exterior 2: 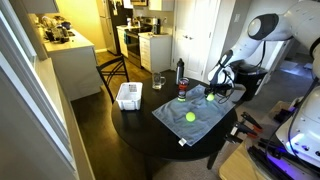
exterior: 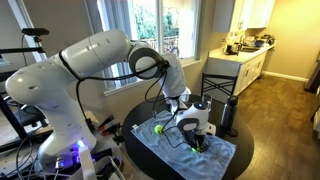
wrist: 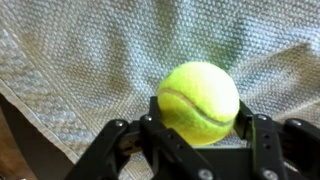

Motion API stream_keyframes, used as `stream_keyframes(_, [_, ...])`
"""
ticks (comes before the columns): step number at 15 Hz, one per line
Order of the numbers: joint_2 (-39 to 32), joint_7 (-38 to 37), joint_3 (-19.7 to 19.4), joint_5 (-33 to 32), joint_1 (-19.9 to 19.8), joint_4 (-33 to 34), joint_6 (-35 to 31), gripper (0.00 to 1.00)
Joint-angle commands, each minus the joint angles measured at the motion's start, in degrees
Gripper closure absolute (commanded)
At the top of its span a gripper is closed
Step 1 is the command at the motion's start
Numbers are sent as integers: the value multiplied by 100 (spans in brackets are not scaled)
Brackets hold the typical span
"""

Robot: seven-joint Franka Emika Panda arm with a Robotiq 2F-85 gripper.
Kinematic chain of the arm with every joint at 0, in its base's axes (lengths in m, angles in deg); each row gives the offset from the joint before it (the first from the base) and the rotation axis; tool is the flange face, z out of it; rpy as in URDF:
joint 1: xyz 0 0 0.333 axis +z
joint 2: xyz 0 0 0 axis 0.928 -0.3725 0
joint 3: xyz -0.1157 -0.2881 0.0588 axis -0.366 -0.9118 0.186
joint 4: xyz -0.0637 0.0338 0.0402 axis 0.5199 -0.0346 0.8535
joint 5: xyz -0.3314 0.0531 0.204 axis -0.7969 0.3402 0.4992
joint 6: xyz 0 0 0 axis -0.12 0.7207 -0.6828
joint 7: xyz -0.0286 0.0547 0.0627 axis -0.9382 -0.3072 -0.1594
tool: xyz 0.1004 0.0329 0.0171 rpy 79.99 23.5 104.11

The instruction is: Put a tennis ball in the small container

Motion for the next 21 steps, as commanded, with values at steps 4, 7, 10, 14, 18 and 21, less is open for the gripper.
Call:
stream_keyframes(4, [1097, 569, 480, -40, -213, -767, -306, 57])
stream_keyframes(7, [1310, 738, 629, -107, -242, -918, -835, 57])
stream_keyframes(10, [1457, 856, 1046, -345, -470, -1156, -1732, 57])
stream_keyframes(14, [1446, 564, 1633, -1160, -822, -1302, -2541, 57])
stream_keyframes(18, [1376, 338, 1924, -1927, -952, -1338, -2831, 57])
stream_keyframes(21, [1332, 190, 2120, -2332, -1037, -1369, -2859, 57])
